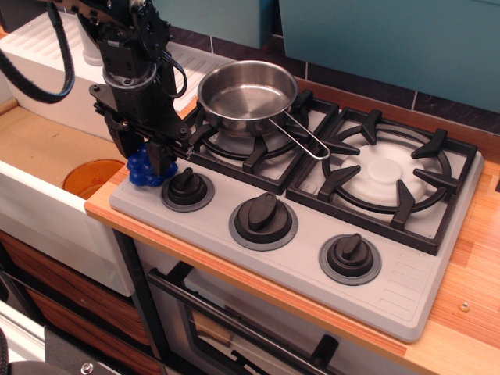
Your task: Put pan on stove and put blueberry in pan
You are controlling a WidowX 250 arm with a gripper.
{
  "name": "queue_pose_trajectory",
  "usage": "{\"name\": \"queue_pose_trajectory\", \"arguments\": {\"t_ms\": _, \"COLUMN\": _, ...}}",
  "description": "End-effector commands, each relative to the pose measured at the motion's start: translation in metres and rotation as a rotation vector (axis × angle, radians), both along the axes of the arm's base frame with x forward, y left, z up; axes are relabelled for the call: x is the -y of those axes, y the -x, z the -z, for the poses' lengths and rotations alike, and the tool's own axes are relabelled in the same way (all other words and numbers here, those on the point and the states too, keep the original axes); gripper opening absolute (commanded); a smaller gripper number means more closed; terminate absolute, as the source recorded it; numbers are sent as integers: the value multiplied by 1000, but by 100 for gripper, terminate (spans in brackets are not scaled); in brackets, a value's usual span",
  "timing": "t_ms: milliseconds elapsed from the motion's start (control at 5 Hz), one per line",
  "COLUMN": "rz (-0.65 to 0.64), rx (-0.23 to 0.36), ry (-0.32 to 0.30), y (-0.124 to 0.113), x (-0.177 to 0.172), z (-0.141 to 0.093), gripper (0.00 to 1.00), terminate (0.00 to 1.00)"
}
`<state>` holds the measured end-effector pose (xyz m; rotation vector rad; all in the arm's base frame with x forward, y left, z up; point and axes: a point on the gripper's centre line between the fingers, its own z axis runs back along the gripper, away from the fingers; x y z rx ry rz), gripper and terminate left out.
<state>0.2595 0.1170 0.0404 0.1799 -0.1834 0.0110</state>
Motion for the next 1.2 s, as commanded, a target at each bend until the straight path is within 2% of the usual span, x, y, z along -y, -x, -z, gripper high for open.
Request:
{"name": "queue_pose_trajectory", "arguments": {"t_ms": 0, "rz": -7, "rx": 24, "ry": -32, "y": -9, "x": -1, "z": -14, "gripper": 0, "terminate": 0}}
{"name": "queue_pose_trajectory", "arguments": {"t_ms": 400, "rz": -14, "rx": -14, "ry": -67, "y": -9, "x": -2, "z": -12, "gripper": 0, "terminate": 0}}
{"name": "queue_pose_trajectory", "arguments": {"t_ms": 600, "rz": -31, "rx": -48, "ry": -101, "y": -25, "x": -2, "z": -62, "gripper": 0, "terminate": 0}}
{"name": "queue_pose_trajectory", "arguments": {"t_ms": 800, "rz": -37, "rx": -73, "ry": -124, "y": -32, "x": -1, "z": -87, "gripper": 0, "terminate": 0}}
{"name": "queue_pose_trajectory", "arguments": {"t_ms": 1000, "rz": -36, "rx": -75, "ry": -129, "y": -31, "x": 5, "z": -96, "gripper": 0, "terminate": 0}}
